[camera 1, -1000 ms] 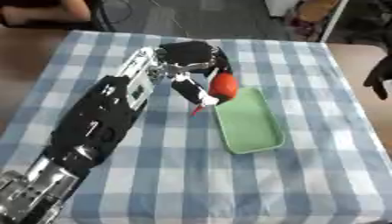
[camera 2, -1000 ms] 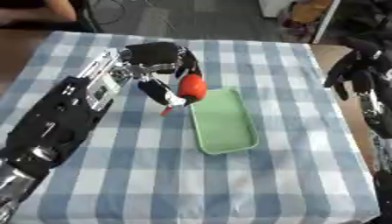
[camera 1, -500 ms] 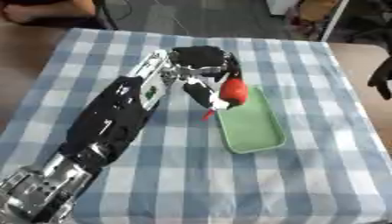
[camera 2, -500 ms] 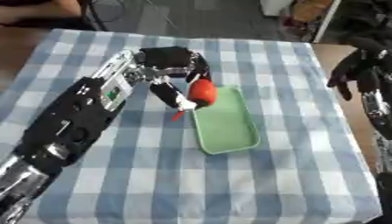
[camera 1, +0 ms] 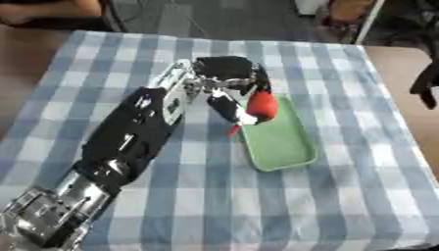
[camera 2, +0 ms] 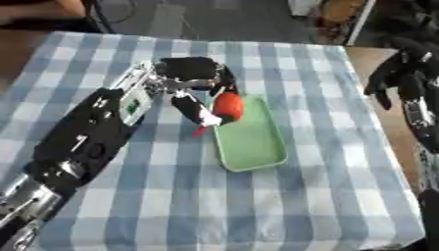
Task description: Pick up objects on the table and place them in the box.
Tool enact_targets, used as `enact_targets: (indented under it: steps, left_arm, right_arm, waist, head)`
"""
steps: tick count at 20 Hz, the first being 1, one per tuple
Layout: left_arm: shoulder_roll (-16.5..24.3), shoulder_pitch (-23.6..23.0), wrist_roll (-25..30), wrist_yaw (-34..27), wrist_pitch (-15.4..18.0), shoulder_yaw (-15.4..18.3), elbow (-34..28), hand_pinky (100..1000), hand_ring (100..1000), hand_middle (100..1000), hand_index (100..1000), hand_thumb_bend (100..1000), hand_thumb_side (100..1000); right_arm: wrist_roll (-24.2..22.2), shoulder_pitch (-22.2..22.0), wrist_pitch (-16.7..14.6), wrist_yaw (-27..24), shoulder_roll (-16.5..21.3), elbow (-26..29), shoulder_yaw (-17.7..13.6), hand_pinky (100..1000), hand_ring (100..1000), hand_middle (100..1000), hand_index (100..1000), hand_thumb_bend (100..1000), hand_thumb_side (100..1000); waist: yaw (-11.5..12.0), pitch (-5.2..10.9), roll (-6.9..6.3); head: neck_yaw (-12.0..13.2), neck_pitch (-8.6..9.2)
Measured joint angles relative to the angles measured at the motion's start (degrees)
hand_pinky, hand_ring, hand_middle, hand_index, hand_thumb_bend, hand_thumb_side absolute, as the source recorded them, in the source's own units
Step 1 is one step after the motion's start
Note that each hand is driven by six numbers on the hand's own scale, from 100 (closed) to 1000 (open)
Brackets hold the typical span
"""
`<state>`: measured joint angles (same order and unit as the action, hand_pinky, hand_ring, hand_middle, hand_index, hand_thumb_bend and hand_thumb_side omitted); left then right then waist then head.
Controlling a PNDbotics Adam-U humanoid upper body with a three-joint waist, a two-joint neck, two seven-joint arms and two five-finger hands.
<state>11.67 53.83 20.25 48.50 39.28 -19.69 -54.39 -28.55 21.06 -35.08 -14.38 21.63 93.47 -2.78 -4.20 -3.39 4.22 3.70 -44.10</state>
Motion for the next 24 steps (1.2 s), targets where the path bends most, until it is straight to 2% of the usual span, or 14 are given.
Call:
enact_targets:
  steps: [14,24]
  left_arm:
    - [-1.6,0.0,2.8,-4.4,0.0,-1.0,-2.2,221,377,499,658,273,597]
    - [-1.9,0.0,3.3,-4.9,-0.2,-1.1,-2.4,225,377,495,660,269,594]
  right_arm:
    - [-0.4,0.4,0.4,-0.2,-0.5,0.0,0.3,100,436,509,896,100,637]
    - [-0.5,0.4,0.5,-0.4,-0.5,0.0,0.4,100,436,508,896,100,637]
  waist:
    - [-0.6,-0.11,0.13]
    - [-1.0,-0.34,0.13]
  head:
    - [0.3,0.0]
    - [0.3,0.0]
